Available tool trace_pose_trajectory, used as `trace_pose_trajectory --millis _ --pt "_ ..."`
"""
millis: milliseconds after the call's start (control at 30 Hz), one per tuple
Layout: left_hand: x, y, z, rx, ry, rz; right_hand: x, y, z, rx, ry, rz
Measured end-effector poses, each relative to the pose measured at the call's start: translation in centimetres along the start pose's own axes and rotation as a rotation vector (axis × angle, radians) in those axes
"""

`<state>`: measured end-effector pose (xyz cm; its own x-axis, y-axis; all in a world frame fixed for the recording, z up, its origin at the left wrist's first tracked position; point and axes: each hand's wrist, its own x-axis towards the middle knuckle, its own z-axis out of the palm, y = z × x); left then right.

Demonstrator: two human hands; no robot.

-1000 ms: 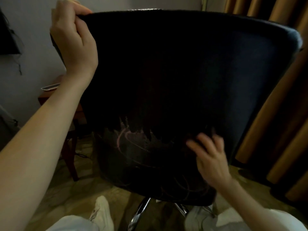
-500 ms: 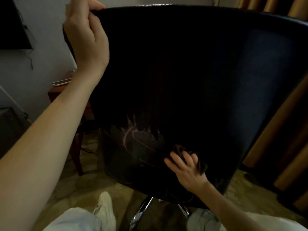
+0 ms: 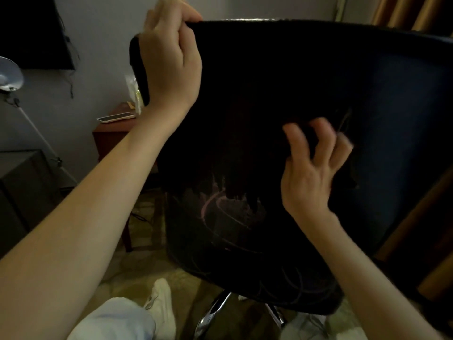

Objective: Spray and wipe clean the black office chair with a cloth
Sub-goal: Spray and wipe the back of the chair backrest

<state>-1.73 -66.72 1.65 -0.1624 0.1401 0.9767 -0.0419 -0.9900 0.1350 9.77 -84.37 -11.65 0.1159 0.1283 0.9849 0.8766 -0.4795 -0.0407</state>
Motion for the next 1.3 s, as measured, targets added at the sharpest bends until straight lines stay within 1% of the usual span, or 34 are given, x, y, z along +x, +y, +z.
trace_pose_trajectory --millis 33,100,167,200,267,300,333,400,467,500,533,600,667,733,767,833,867,967,1033,1067,1100,1133,1167,1233,1300 --pt "0.0 0.2 0.0 0.013 -0.003 0.015 -1.9 -0.1 0.9 -0.034 -0.015 -0.035" --pt "0.1 0.6 0.2 0.021 0.005 0.025 -8.1 0.6 2.6 -0.082 -0.122 -0.234" --pt "0.0 1.1 0.5 0.017 0.017 0.03 -15.1 2.0 3.3 -0.125 -0.324 -0.468" --pt "-0.1 1.4 0.5 0.014 0.019 0.038 -18.1 2.6 3.3 -0.153 -0.436 -0.547" --pt "-0.2 1.9 0.5 0.007 0.018 0.06 -21.6 3.0 2.6 -0.195 -0.59 -0.61" --pt "-0.3 2.2 0.6 0.002 0.019 0.066 -22.0 3.1 2.3 -0.194 -0.636 -0.6" --pt "-0.3 2.5 0.7 -0.007 0.019 0.068 -21.7 3.0 2.1 -0.174 -0.64 -0.562" --pt "-0.5 3.2 1.1 -0.034 0.013 0.061 -18.6 2.3 1.3 -0.086 -0.531 -0.409" --pt "-0.7 4.1 1.5 -0.054 0.015 0.049 -13.3 1.3 0.2 0.069 -0.351 -0.182" --pt "-0.8 4.5 1.7 -0.06 0.019 0.048 -10.0 0.8 -0.4 0.124 -0.257 -0.111" --pt "-0.8 4.8 1.8 -0.065 0.025 0.052 -6.7 0.5 -0.8 0.147 -0.16 -0.078" --pt "-0.9 5.5 2.0 -0.071 0.038 0.076 -0.9 0.0 -1.1 0.106 -0.002 -0.063" --pt "-1.0 6.0 2.1 -0.054 0.039 0.108 2.1 -0.5 -0.4 0.083 0.075 -0.014" --pt "-1.2 6.4 2.3 -0.033 0.03 0.139 1.0 -0.6 1.1 0.077 0.079 0.028" --pt "-1.3 6.6 2.4 -0.027 0.026 0.151 -1.1 -0.5 1.9 0.069 0.057 0.0" --pt "-1.3 6.9 2.6 -0.016 0.024 0.158 -7.1 0.0 3.5 0.046 -0.034 -0.152" --pt "-1.3 6.9 2.7 -0.011 0.029 0.152 -10.4 0.6 4.1 0.036 -0.114 -0.247" --pt "-1.3 7.2 2.6 0.002 0.035 0.136 -18.7 1.9 3.8 -0.069 -0.452 -0.492" --pt "-1.3 7.3 2.3 0.011 0.02 0.141 -21.8 2.4 3.1 -0.126 -0.638 -0.572" --pt "-1.2 7.3 2.1 0.008 0.01 0.143 -22.1 2.5 2.9 -0.127 -0.689 -0.56" --pt "-1.2 7.3 2.0 0.002 0.001 0.141 -21.6 2.1 2.6 -0.103 -0.676 -0.526" --pt "-1.2 7.5 2.0 -0.003 -0.007 0.136 -20.3 1.6 2.4 -0.045 -0.611 -0.462" --pt "-1.1 7.6 2.0 -0.007 -0.009 0.127 -18.3 0.9 2.2 0.026 -0.516 -0.386" --pt "-1.1 7.9 2.1 -0.013 -0.005 0.103 -12.6 -0.7 1.4 0.156 -0.257 -0.238" --pt "-1.1 8.2 2.3 -0.013 0.007 0.086 -5.9 -2.0 0.4 0.202 -0.031 -0.144"
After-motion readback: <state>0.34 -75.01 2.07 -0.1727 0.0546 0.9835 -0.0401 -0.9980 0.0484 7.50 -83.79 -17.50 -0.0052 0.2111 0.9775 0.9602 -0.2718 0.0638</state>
